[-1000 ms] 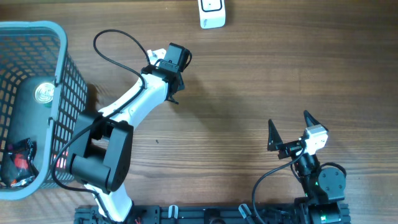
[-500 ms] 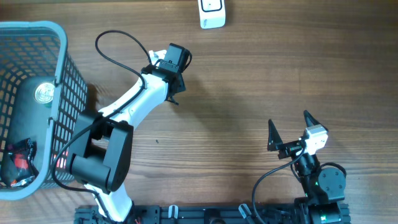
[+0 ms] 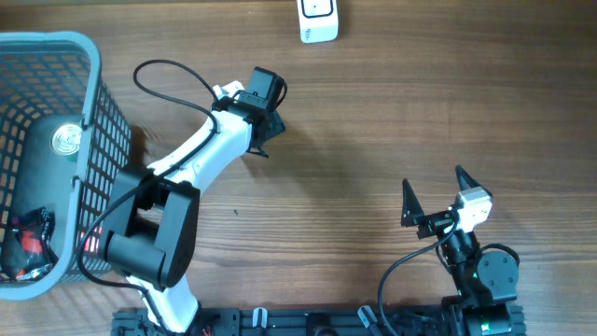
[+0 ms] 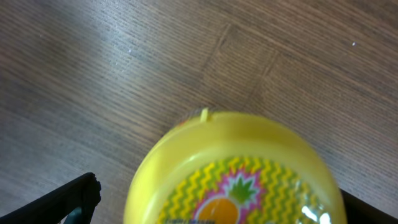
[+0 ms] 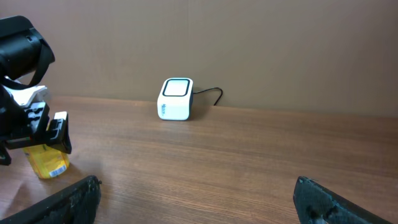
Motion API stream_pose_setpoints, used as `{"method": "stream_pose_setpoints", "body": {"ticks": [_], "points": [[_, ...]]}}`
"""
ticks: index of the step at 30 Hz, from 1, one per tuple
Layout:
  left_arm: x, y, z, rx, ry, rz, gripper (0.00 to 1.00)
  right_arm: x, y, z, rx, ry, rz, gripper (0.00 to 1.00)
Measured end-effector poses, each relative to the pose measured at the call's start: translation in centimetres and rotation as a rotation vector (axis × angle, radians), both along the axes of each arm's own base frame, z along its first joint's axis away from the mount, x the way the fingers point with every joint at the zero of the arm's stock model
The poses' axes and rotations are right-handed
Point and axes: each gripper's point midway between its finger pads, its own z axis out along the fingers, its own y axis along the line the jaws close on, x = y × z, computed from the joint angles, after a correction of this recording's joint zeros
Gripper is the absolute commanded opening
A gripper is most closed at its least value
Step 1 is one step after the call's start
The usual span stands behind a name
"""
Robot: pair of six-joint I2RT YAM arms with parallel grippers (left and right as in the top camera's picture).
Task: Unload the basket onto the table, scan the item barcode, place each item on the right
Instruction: 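Lift the yellow container out and set it on the table center, then reach the left gripper into the basket and grasp the tin can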
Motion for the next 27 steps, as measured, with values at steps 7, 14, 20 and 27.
{"method": "stream_pose_setpoints", "body": {"ticks": [7, 14, 20, 27], "points": [[-0.8, -1.4, 6.0, -0.066, -0.106, -0.032, 1.0, 0.0, 0.0, 0.0, 0.0, 0.0, 0.0, 1.0], [-5.7, -2.8, 25.6, -0.25, -0.575, -0.125, 0.99, 0.0, 0.0, 0.0, 0.0, 0.0, 0.0, 1.0], [-13.3, 10.3, 39.8, -0.17, -0.949, 0.178, 1.0, 0.0, 0.0, 0.0, 0.0, 0.0, 0.0, 1.0], [-18.2, 23.3, 46.5, 0.166, -1.084, 0.625, 1.0, 0.0, 0.0, 0.0, 0.0, 0.0, 0.0, 1.0]]}}
